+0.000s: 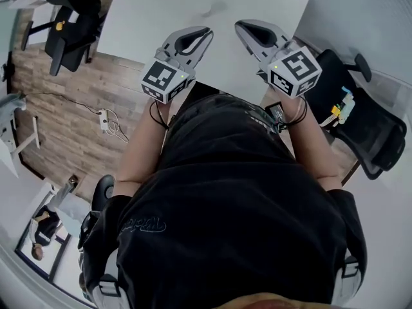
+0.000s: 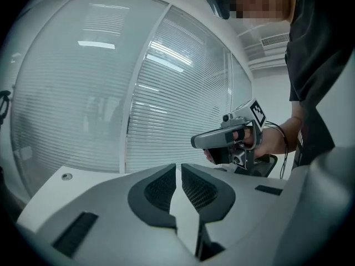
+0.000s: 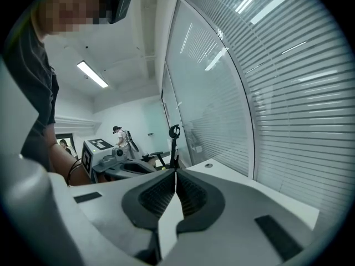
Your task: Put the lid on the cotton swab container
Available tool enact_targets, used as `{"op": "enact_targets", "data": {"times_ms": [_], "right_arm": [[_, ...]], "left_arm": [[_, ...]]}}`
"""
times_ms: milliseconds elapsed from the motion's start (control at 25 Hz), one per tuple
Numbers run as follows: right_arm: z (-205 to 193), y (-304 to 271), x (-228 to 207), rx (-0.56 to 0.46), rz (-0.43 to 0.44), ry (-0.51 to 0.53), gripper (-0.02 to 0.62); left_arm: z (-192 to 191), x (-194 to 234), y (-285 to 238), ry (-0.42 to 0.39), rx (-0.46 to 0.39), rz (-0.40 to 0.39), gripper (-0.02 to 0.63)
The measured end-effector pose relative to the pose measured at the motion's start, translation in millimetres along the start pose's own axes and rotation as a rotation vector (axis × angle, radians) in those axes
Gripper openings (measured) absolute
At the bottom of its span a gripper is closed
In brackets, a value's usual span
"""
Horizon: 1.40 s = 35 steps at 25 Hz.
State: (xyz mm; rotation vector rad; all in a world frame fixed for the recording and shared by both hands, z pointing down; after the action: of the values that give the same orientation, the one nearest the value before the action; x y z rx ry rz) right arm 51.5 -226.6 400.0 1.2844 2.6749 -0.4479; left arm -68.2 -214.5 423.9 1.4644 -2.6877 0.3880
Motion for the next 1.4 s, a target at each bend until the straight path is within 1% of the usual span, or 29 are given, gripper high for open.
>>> {"op": "enact_targets", "data": {"times_ms": [240, 440, 680, 1000, 1160, 1400], "right_arm": [[-5.2, -19.6, -7.1, 0.03, -0.009, -0.022, 0.023], [-9.3, -39.4, -6.9, 0.048, -0.013, -0.033, 0.023], [-9.5, -48.7, -8.0, 0.059, -0.022, -0.039, 0.023], [-15.6, -57.7, -22.9, 0.075, -0.05, -0.061, 0.023], [-17.9, -60.6, -28.3, 0.08, -0.059, -0.074, 0.023], [-21.3, -67.0, -38.3, 0.09, -0.087, -0.09, 0.023]], "left_arm": [[-11.3, 19.2, -2.6, 0.024, 0.02, -0.028, 0.066], [-23.2, 38.5, 1.4, 0.033, 0.038, -0.029, 0.094], [-38.0, 50.9, -1.2, 0.052, 0.069, -0.045, 0.15], [-69.0, 68.3, -15.9, 0.02, 0.143, -0.079, 0.22], [-81.4, 73.6, -22.6, 0.005, 0.164, -0.094, 0.258], [-105.9, 85.0, -32.9, 0.005, 0.207, -0.121, 0.281]]}}
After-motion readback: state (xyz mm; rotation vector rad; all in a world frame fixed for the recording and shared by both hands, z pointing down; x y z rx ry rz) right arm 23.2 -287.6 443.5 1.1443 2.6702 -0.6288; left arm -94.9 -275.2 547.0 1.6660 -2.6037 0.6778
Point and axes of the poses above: the fingertips, and each gripper's own axes: y backward along the fingers, x to its left, z out of its top, the point moved 4 cm from there along y, backward along the fingers, and after that the axes turned 6 degrees about -x, right-handed, at the moved point
